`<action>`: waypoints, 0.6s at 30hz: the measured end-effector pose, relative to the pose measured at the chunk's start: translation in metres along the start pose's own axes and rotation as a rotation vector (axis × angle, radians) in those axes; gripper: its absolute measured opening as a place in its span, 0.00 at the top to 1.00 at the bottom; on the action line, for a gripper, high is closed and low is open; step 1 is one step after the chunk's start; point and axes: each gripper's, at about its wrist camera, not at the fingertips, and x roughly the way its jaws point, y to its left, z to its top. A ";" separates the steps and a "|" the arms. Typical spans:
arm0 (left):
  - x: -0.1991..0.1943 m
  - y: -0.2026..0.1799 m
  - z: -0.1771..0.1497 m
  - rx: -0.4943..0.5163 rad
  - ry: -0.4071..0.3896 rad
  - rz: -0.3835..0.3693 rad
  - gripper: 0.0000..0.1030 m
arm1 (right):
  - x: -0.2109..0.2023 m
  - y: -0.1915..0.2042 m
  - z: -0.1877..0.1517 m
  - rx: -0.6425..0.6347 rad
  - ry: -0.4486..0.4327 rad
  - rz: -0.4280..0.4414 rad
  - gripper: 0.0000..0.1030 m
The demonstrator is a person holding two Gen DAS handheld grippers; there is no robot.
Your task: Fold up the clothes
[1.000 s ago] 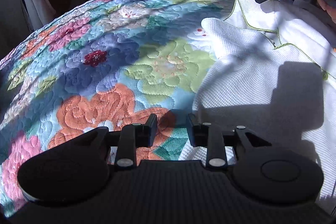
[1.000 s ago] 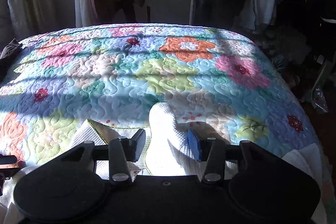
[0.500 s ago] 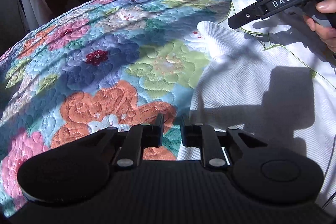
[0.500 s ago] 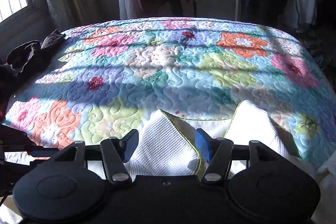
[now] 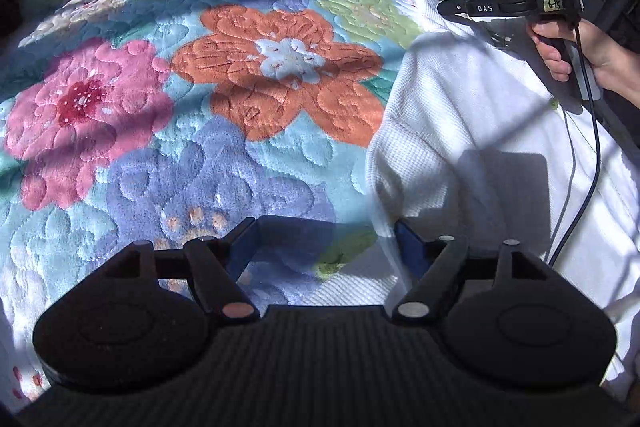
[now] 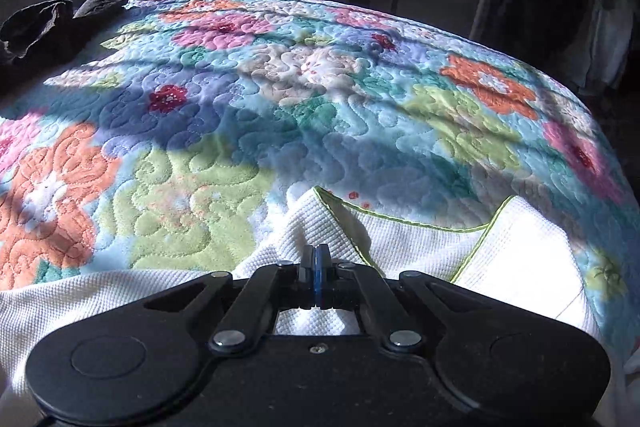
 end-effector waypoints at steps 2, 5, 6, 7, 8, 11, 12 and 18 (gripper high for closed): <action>0.002 -0.006 0.002 0.049 0.017 0.086 0.99 | -0.007 -0.008 0.012 0.017 -0.074 -0.079 1.00; 0.003 -0.007 0.013 0.041 0.011 0.165 0.99 | -0.009 -0.038 0.035 0.180 -0.113 -0.099 1.00; 0.005 -0.007 0.017 0.048 0.008 0.222 1.00 | -0.006 -0.042 0.037 0.213 -0.087 -0.083 1.00; 0.004 -0.004 0.019 0.056 0.002 0.269 1.00 | -0.005 -0.042 0.035 0.241 -0.061 -0.050 1.00; 0.004 -0.001 0.021 0.064 -0.004 0.313 1.00 | -0.006 -0.038 0.032 0.266 -0.037 0.006 1.00; -0.012 0.018 0.020 -0.048 -0.021 0.278 0.98 | -0.019 -0.006 0.013 0.296 0.017 0.189 0.87; -0.024 0.024 0.014 -0.102 -0.032 0.237 0.97 | -0.024 0.006 0.006 0.301 0.033 0.251 0.80; -0.106 0.039 -0.050 -0.253 -0.069 0.294 0.54 | -0.058 0.090 -0.020 0.261 0.135 0.586 0.57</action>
